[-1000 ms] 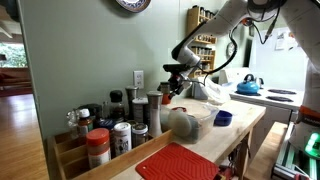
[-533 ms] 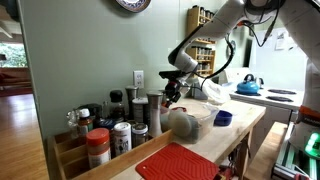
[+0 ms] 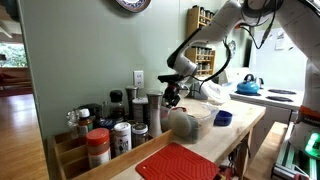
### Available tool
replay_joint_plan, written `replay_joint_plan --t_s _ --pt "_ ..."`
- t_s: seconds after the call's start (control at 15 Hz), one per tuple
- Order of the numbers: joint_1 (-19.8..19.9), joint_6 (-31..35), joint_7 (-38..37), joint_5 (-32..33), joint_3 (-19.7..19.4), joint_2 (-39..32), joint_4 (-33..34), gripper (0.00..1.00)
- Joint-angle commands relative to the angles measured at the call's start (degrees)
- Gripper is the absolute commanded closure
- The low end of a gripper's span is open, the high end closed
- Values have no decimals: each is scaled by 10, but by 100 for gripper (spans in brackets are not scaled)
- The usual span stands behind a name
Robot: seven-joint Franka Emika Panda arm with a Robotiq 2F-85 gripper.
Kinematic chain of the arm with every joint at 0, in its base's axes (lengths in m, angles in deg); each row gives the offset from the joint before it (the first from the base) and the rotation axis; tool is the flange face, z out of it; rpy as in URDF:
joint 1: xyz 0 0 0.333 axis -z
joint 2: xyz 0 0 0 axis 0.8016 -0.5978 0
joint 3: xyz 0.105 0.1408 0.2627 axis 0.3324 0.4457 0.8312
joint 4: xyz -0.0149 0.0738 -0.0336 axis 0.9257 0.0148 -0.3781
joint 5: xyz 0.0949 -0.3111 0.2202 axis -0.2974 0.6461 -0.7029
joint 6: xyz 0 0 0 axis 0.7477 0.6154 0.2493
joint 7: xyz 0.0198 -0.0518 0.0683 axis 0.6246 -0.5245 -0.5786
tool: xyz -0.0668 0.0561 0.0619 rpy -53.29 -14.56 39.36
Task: Remove the orange cup from the blue cup and put it on the counter top, pick up the spice bottle and put it in the orange cup, pick up the orange cup with spice bottle inside and put it in the crisper drawer
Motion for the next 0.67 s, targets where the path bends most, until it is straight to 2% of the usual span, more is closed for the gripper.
replay_joint_plan --t_s 0.0,0.2,0.6 --pt "3 1 -18 8 3 -7 10 7" --pt "5 2 -10 16 -1 11 2 0" --pt "12 6 -5 39 -7 55 -20 0"
